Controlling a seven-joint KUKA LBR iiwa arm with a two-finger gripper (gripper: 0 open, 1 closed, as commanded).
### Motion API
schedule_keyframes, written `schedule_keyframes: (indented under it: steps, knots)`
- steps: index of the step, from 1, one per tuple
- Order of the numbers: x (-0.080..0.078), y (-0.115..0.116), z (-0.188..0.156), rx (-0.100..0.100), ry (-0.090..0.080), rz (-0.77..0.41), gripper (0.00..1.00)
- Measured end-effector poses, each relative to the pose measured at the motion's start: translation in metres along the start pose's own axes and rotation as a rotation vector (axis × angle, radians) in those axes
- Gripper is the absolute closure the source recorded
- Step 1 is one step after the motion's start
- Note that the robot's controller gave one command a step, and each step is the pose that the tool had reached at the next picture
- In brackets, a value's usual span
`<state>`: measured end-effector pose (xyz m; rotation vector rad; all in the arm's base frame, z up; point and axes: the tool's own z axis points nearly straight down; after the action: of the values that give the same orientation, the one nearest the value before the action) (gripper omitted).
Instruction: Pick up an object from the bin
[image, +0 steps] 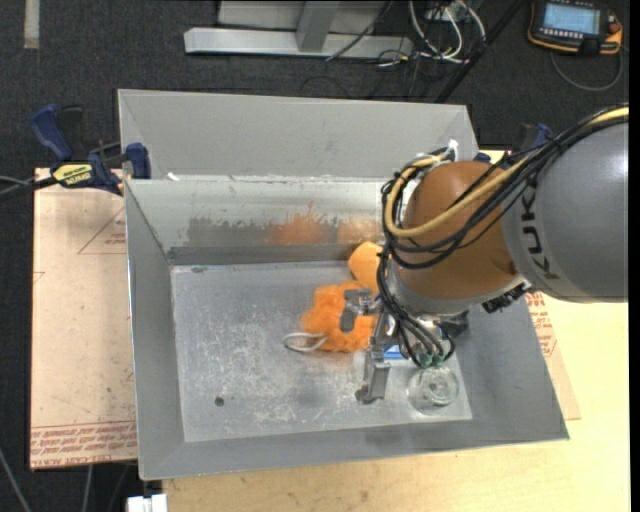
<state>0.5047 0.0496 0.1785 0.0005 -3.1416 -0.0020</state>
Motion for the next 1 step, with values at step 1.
schedule_keyframes:
  steps: [1]
  knots:
    - [-0.0376, -0.0205, 0.0473, -0.001, -0.005, -0.082, 0.0]
